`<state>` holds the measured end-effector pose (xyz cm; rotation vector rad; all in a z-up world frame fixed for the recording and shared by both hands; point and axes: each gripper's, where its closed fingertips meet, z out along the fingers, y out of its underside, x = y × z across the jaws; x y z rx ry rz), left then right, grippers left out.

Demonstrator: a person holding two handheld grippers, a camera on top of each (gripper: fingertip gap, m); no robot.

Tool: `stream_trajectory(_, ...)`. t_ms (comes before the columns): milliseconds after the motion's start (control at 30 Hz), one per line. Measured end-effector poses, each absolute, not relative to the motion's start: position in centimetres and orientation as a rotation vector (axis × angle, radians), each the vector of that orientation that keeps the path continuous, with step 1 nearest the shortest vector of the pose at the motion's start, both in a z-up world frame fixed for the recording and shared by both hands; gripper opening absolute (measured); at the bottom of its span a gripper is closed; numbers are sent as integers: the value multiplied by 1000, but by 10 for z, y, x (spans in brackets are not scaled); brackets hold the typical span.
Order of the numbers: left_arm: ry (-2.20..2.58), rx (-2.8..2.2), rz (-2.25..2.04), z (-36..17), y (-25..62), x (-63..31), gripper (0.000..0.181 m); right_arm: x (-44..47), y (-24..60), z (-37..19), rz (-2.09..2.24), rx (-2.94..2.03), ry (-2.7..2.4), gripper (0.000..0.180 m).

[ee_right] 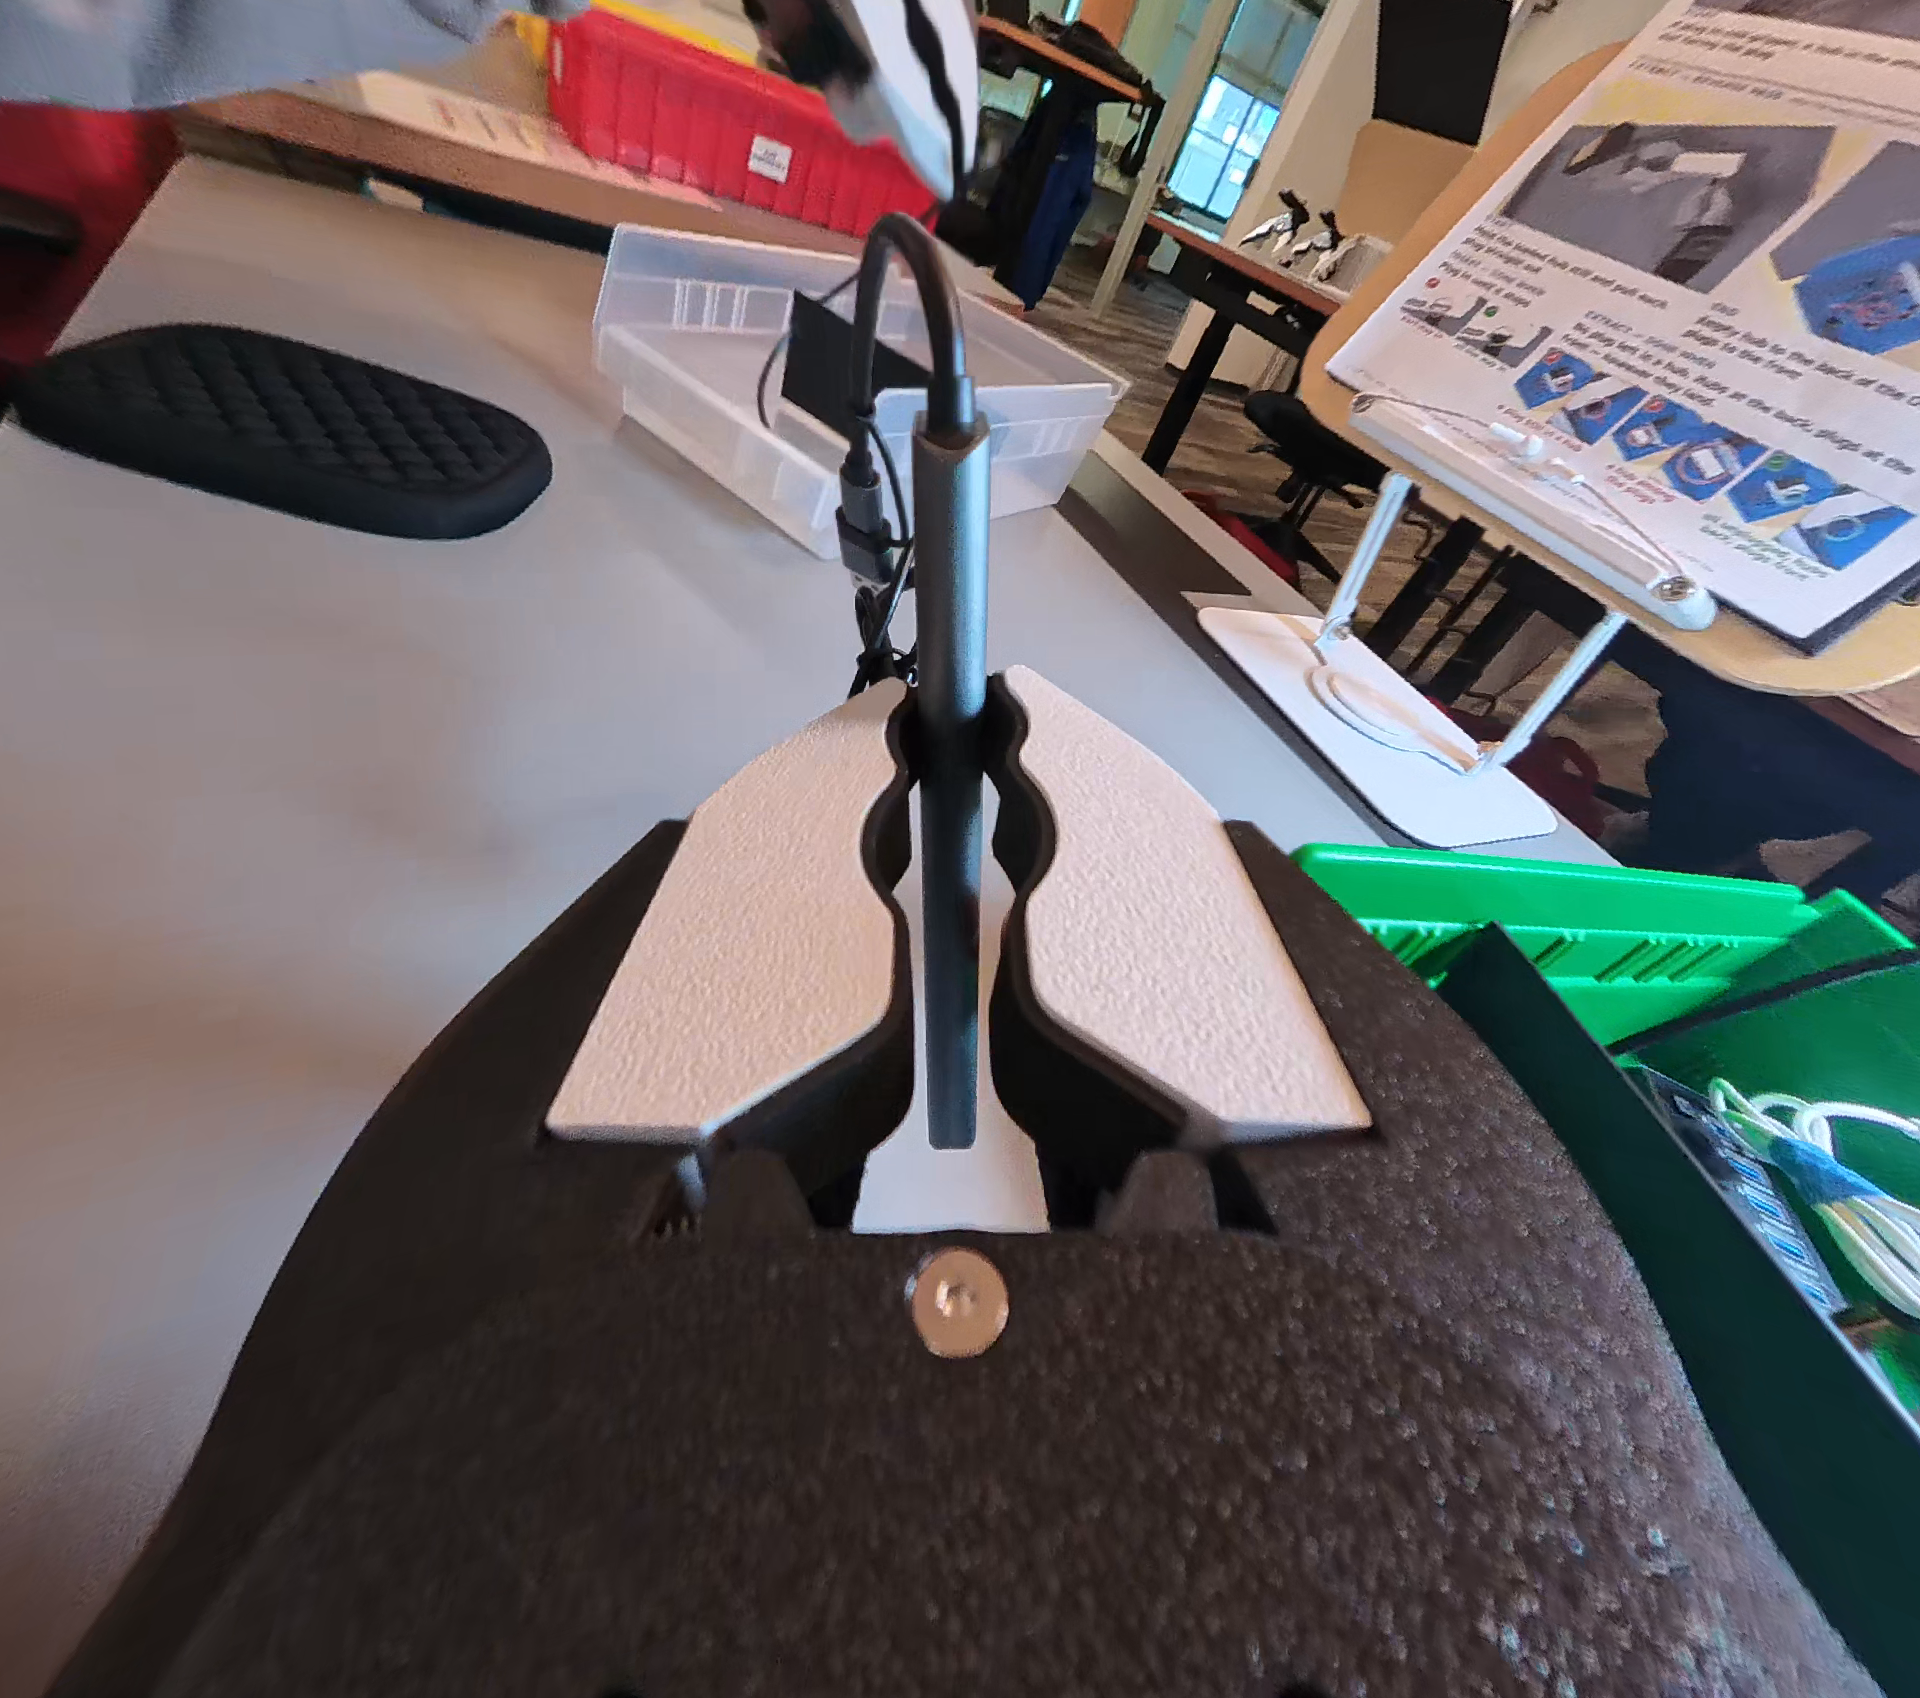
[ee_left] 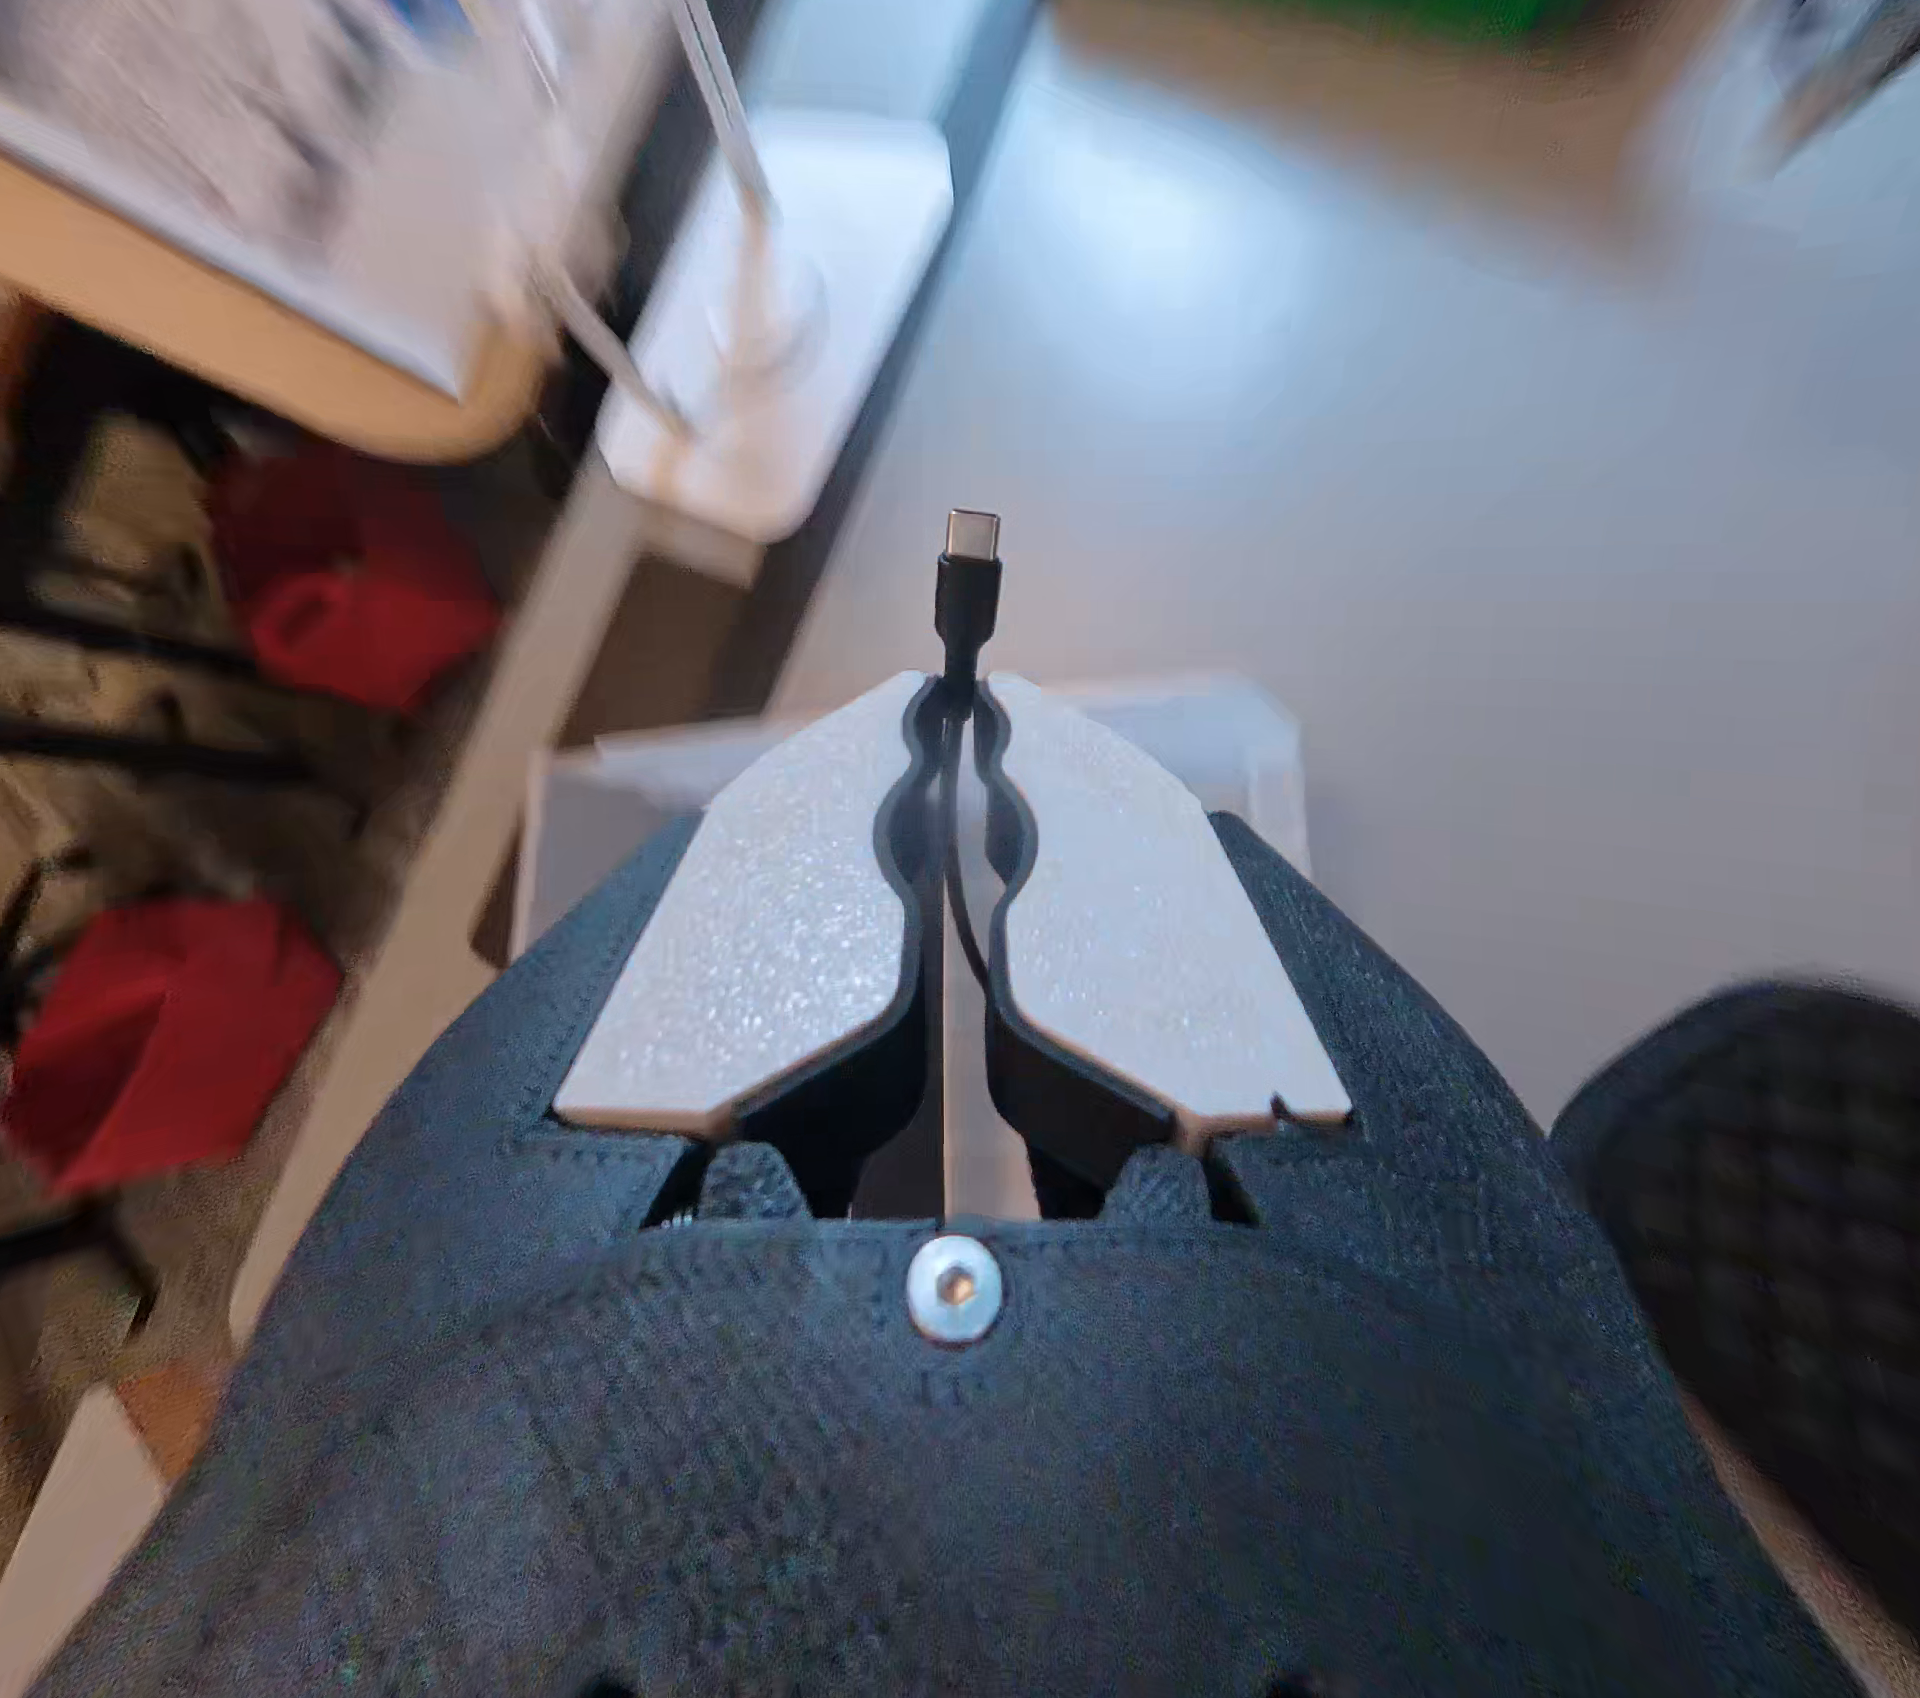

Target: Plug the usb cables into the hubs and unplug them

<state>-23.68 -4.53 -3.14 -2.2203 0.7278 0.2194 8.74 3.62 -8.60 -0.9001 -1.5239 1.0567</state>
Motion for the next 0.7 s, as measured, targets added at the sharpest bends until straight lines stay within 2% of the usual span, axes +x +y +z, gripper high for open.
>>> stream_trajectory(133, 637, -1799, 73, 70, -47, -162, 6, 93, 46, -74, 1081, -912, -1443, 11)
stream_trajectory(233, 598, -1601, -44, 86, -55, -112, 6, 97, 54, -68, 1074, -920, -1402, 11)
stream_trajectory(333, 593, -1465, -215, 56, -65, -66, 5, 101, 61, -66, 1029, -924, -1382, 11)
stream_trajectory(500, 722, -1446, -562, -47, -102, 1, 6, 103, 65, -68, 1012, -937, -1371, 11)
stream_trajectory(567, 744, -1545, -644, -79, -118, 3, 20, 102, 65, -69, 1018, -938, -1376, 11)
stream_trajectory(633, 721, -1641, -626, -92, -127, -14, 32, 100, 63, -71, 1021, -940, -1388, 11)
stream_trajectory(700, 668, -1640, -622, -79, -137, -31, 31, 98, 61, -74, 1023, -941, -1399, 11)
